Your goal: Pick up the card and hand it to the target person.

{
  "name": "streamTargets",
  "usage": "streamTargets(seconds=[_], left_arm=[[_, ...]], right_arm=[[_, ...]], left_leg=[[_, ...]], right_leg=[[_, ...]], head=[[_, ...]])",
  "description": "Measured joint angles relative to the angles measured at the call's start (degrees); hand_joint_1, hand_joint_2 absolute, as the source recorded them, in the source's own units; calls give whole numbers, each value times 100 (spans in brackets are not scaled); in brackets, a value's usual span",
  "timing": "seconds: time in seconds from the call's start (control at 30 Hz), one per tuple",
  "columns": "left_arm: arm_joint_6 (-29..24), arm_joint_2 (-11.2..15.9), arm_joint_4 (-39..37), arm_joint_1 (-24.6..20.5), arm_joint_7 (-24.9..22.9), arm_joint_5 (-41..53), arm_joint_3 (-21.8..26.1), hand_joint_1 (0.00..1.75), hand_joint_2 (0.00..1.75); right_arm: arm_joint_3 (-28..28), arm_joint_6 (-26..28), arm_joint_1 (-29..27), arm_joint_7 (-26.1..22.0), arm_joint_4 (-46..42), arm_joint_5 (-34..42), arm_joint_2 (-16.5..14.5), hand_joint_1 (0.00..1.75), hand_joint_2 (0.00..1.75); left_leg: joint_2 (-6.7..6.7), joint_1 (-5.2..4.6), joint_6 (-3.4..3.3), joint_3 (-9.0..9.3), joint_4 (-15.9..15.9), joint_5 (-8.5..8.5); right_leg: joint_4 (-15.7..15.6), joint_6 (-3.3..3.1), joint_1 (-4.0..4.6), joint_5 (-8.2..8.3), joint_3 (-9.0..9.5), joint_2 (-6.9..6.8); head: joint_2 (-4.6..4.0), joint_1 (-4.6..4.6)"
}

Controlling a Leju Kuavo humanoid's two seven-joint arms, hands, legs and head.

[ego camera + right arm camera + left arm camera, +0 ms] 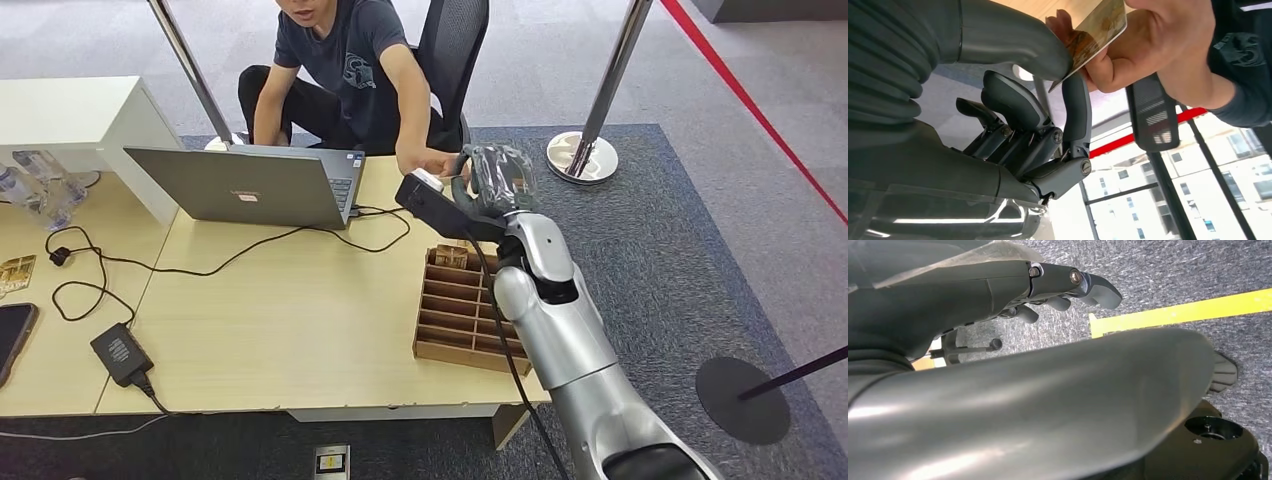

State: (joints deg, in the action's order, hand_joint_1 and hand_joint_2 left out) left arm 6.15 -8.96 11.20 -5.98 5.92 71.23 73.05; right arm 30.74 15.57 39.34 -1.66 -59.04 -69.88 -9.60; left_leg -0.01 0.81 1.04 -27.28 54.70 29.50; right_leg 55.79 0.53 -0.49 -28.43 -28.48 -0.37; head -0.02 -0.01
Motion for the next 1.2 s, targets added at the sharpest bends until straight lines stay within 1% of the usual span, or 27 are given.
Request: streamTargets(seconds=[0.2,0.43,0.47,0.57,0.6,0.8,0.93,1.2], left_arm=[[17,0,-1,0,0,59,-62,0,0],[19,0,-1,-1,-2,87,-86,0,0],[19,0,-1,-2,-3,87,-87,0,0],[19,0,-1,-2,-7,79,-89,0,0],[19,0,-1,-2,-7,74,-90,0,0],[17,0,0,-2,-7,56,-90,0,0],[17,3,1,-2,-7,58,-90,0,0],[17,7,-1,-1,-4,53,-90,0,0]], right_arm=[[-132,223,63,-22,428,-51,-52,175,175],[-267,256,13,-24,523,-110,-52,175,175],[-285,258,-2,-26,522,-113,-52,152,175],[-342,261,-63,-56,497,-101,-55,21,175],[-362,263,-94,-78,468,-86,-58,0,175],[-442,284,-273,-186,183,23,-69,0,175],[-499,259,-390,-236,-69,162,-62,0,0],[-543,196,-566,-331,-374,308,-29,0,0]], left_leg=[[-1,0,0,-1,0,0],[0,0,0,-2,0,0],[0,0,0,-3,0,0],[0,0,0,-4,0,0],[0,0,0,-4,0,0],[0,0,0,-4,0,0],[0,0,1,-3,0,-1],[1,0,2,-3,0,-1]], right_leg=[[0,-1,0,1,-2,0],[0,-1,0,1,-4,0],[0,-1,0,1,-5,0],[0,-1,0,1,-5,0],[0,-1,0,1,-5,0],[0,-1,0,1,-6,0],[0,-2,0,1,-6,0],[0,-2,0,2,-6,0]], head=[[0,-1],[0,0],[0,-1],[0,-1],[0,-1],[1,-1],[-1,-1],[0,0]])
